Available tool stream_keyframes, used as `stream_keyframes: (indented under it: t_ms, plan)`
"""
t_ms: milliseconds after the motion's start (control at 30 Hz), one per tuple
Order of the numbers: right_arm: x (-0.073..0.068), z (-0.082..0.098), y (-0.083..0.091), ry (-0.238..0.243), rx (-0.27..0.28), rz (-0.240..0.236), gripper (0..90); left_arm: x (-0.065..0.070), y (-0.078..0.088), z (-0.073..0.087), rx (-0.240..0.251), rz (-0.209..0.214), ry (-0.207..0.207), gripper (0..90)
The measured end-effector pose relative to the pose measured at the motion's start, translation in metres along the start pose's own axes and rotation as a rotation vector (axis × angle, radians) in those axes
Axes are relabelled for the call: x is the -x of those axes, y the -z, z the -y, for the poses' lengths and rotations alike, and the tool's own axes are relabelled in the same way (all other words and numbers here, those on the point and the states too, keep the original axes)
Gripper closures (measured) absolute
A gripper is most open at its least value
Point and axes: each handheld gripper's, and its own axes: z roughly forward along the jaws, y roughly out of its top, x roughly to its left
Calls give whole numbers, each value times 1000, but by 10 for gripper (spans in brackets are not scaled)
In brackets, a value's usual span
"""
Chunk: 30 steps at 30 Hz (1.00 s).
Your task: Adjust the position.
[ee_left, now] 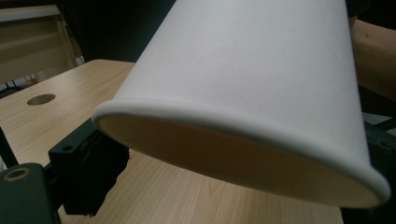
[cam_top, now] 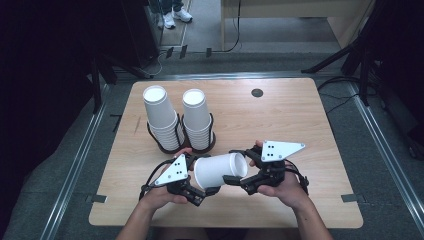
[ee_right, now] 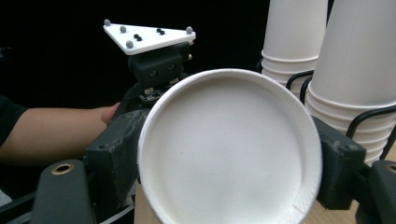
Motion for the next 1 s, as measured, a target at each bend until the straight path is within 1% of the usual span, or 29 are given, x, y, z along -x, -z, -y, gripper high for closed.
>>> stream_keyframes:
  t_ms: [100, 167, 267, 333, 567, 667, 900, 1000]
  plan:
    - [0, 2, 0, -3, -4, -7, 216, 1, 0, 1, 0, 7, -9, 62]
    - [0, 2, 0, 6, -13, -6, 207, 1, 0, 1, 3, 9, -12, 65]
    - [-1, 2, -1, 3, -11, -6, 173, 1, 0, 1, 9, 7, -16, 71]
    - [-1, 2, -2, -1, -13, -2, 135, 1, 1, 1, 13, 6, -16, 77]
    - [-1, 2, -1, -7, -4, 2, 113, 1, 0, 2, 11, 3, -20, 82]
    - [-1, 2, 0, -9, -1, 12, 104, 1, 0, 2, 7, 1, -22, 83]
    - [-1, 1, 2, 4, 8, 20, 91, 1, 0, 3, -9, 3, -22, 90]
    - [-1, 0, 2, 6, 8, 28, 88, 0, 0, 3, -24, 5, -21, 93]
